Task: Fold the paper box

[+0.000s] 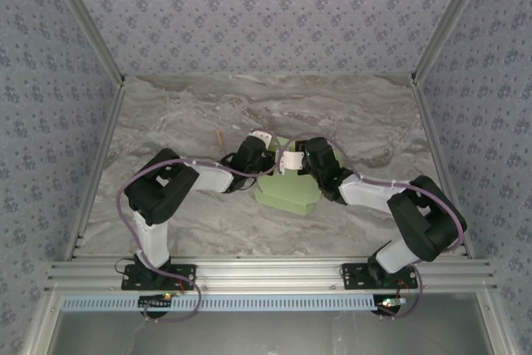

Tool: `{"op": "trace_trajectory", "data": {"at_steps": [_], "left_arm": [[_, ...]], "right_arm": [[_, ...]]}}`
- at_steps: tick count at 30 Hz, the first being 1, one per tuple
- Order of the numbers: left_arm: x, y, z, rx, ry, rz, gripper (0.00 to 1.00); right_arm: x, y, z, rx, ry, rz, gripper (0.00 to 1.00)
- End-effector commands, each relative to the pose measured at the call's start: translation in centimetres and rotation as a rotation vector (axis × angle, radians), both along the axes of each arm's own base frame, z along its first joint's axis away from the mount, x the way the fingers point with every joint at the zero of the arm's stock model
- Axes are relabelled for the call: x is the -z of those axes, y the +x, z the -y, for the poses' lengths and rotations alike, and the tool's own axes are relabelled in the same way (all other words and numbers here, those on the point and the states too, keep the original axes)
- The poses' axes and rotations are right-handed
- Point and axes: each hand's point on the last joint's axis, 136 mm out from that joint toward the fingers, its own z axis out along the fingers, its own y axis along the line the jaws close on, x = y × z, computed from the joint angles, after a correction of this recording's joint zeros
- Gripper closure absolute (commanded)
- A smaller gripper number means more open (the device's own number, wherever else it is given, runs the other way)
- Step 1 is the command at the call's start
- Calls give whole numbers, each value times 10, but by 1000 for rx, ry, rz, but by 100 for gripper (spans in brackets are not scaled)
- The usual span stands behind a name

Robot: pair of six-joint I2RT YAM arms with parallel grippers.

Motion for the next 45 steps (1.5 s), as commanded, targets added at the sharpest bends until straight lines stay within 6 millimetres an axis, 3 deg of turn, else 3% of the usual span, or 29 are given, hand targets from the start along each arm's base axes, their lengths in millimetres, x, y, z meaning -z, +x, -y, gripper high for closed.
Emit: {"op": "trace_trajectory", "data": {"at_steps": [1, 15, 23, 30, 45], "left_arm": [[-14, 37, -32, -256, -20, 30, 83], [-18, 45, -58, -470, 49, 123, 83], [-15, 47, -58, -528, -9, 145, 82], [-27, 43, -27, -335, -105, 154, 81], [-36, 22, -12, -108, -90, 142, 59]], "right_arm": [[15, -25, -18, -88, 19, -100, 100], [12, -33, -24, -85, 73, -133, 100], [13, -37, -29, -96, 108, -153, 100], [11, -27, -15, -40, 98, -144, 100], [5, -17, -8, 3, 88, -139, 100]]}}
